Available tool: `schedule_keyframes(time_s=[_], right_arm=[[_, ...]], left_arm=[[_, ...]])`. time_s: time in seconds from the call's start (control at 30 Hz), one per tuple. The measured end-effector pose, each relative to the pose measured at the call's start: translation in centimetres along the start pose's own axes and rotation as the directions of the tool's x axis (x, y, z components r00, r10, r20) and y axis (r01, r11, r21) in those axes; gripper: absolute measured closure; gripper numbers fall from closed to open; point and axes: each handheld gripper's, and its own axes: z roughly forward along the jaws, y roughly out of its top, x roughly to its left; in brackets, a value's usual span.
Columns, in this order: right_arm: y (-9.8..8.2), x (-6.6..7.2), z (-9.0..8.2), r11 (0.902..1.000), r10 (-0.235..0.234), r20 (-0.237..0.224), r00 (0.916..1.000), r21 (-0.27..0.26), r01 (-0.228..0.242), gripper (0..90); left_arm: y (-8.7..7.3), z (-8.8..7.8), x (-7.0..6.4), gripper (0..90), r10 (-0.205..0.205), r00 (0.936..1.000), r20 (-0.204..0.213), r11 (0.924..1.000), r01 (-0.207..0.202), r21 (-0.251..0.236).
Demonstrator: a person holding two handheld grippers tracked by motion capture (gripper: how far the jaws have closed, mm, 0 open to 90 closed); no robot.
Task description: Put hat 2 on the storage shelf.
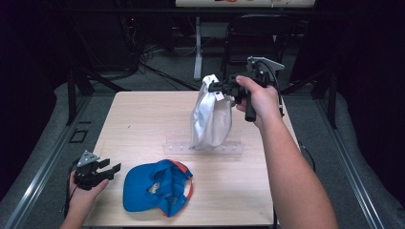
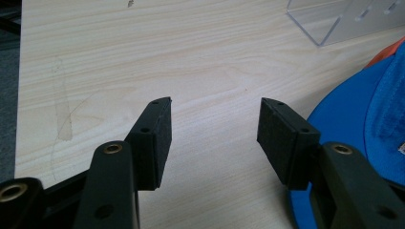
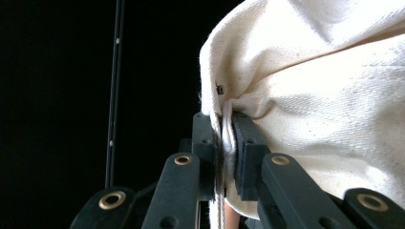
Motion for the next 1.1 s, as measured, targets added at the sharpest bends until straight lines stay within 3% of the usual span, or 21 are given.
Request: schedule_keyframes(time_s=[0.3, 0.63, 1.07, 1.1], right_arm=[[1.0, -0.2, 3.0, 0.9996, 0.029, 0.005, 0.9996, 0.006, -0.029, 81.8], [1.1, -0.6, 4.9, 0.9989, 0.047, 0.029, 0.9985, 0.005, -0.047, 81.8], [1.1, -0.9, 3.6, 0.9988, 0.048, 0.043, 0.9979, -0.010, -0.048, 81.8], [1.1, -0.9, 3.6, 0.9988, 0.048, 0.043, 0.9979, -0.010, -0.048, 81.8]], left_arm=[[0.0, 0.1, 0.0, 46.2, 0.000, 1.0000, 0.004, 1.0000, 0.000, -0.007], [0.1, 0.0, -0.4, 46.1, 0.018, 0.9998, 0.000, 0.9998, -0.018, -0.007], [0.4, 0.0, -0.9, 46.1, 0.039, 0.9992, 0.003, 0.9992, -0.040, 0.012], [0.3, 0.1, -1.0, 46.1, 0.037, 0.9993, 0.003, 0.9993, -0.037, -0.007]])
